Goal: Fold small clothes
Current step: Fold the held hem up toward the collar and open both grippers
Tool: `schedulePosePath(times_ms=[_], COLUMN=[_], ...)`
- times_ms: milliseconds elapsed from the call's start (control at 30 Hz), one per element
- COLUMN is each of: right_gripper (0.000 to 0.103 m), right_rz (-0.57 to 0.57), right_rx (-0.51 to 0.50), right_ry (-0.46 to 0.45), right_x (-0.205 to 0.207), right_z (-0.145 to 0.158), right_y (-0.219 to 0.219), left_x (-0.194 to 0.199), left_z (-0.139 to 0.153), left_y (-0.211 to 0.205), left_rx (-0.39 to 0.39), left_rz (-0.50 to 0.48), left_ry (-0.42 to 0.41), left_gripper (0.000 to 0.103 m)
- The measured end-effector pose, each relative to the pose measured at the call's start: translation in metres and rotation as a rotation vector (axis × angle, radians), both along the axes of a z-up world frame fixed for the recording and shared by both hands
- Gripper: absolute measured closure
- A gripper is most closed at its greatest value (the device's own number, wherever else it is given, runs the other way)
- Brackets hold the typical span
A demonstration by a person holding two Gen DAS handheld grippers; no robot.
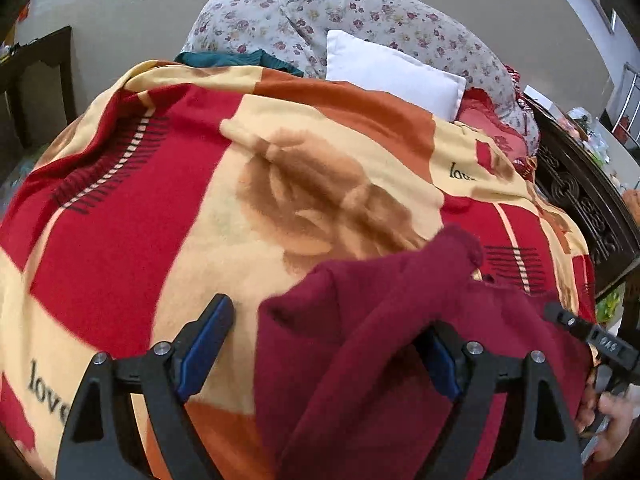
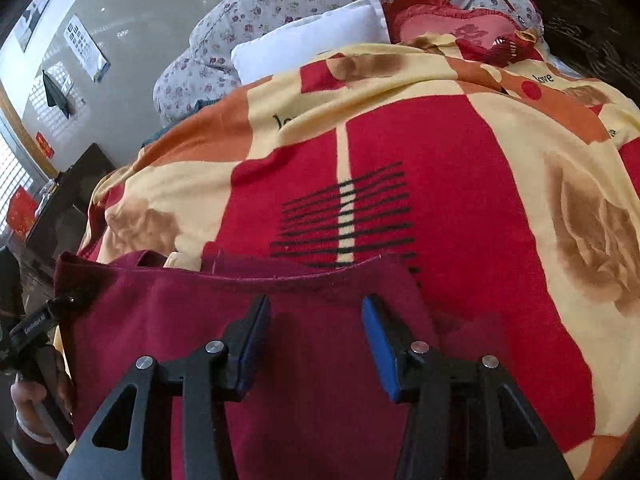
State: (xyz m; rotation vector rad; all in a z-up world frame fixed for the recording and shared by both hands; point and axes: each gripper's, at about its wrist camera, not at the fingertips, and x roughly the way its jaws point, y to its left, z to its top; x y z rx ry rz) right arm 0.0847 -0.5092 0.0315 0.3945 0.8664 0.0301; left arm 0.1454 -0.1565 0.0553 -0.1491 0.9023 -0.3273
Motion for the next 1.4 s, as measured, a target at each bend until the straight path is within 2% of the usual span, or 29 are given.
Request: schedulePosePath(times_ms=[67,200,233,333,467,533,667,700,733,767,800,833,900,933,1000,1100,1167,1233,1300,1367,1400], right_gripper=[0.051,0.037,0.036,0.035,0.035,0.035,0.036,0.040,0.047,0.073,0.096,0.096,0.097,0.097,0.097,0.097,0.097,0.097,0.097,0.096,0.092], right_rz=[0.019,0.059,0.087,0.125,0.157,0.150,0.127,0.133,0.146,0.155,0.159,0.148,0.150,0.159,0.167,0.169,0.163,0.158,0.146,0.142,0.130], right_rx=[0.034,0.129,0.143,0.109,0.051,0.028,0.075,0.089,0.097,0.076,0.042,0.035,0.055,0.014,-0.040,-0.110,-0.163,-0.212,-0.178,-0.141,-0.129], right_ry=[-0.054,-0.131,-0.146,-0.160,-0.132,-0.114,-0.069,-0.066,-0.080,-0.102,-0.114,-0.118,-0.115,-0.122,-0.134,-0.138,-0.088,-0.034,-0.019,-0.023,-0.030], right_x=[-0.018,-0.081,-0.105,-0.155,-0.206,-0.220,-0.215,-0.211,-0.208,-0.205,-0.203,-0.200,-0.199,-0.201,-0.207,-0.213,-0.208,-0.201,-0.199,-0.201,-0.203], right_z=[0.015,0.044,0.049,0.053,0.038,0.026,-0.002,-0.007,-0.009,-0.008,-0.006,-0.005,-0.002,0.004,0.015,0.025,0.013,-0.006,-0.012,-0.005,0.000], right_y=[-0.002,-0.004,-0.003,0.004,0.014,0.016,0.011,0.011,0.013,0.016,0.019,0.017,0.014,0.015,0.016,0.016,0.020,0.022,0.019,0.013,0.010], left_x=[-0.017,-0.069,-0.083,-0.125,-0.164,-0.170,-0.166,-0.165,-0.165,-0.166,-0.166,-0.167,-0.172,-0.174,-0.176,-0.173,-0.167,-0.168,-0.170,-0.174,-0.176], left_z=[0.008,0.022,0.023,0.016,-0.017,-0.025,-0.036,-0.038,-0.038,-0.037,-0.035,-0.031,-0.023,-0.018,-0.014,-0.025,-0.038,-0.042,-0.037,-0.031,-0.026], left_y=[0.011,0.037,0.043,0.057,0.065,0.063,0.052,0.047,0.043,0.037,0.031,0.027,0.022,0.021,0.022,0.026,0.029,0.035,0.039,0.042,0.044], left_rx=[-0.026,-0.058,-0.059,-0.052,-0.063,-0.043,-0.070,-0.062,-0.054,-0.041,-0.030,-0.017,0.013,0.033,0.060,0.082,0.072,0.056,0.057,0.073,0.089], left_rz=[-0.023,-0.098,-0.114,-0.144,-0.187,-0.195,-0.202,-0.216,-0.228,-0.246,-0.271,-0.286,-0.303,-0.319,-0.334,-0.321,-0.305,-0.297,-0.293,-0.287,-0.280], left_ry=[-0.007,-0.041,-0.049,-0.054,0.042,0.043,0.044,0.049,0.045,0.040,0.043,0.039,0.006,-0.012,-0.026,0.000,0.048,0.054,0.059,0.049,0.035], left_gripper=[0.017,0.017,0.015,0.010,0.010,0.010,0.010,0.013,0.026,0.036,0.051,0.056,0.061,0.067,0.071,0.072,0.072,0.072,0.072,0.071,0.071])
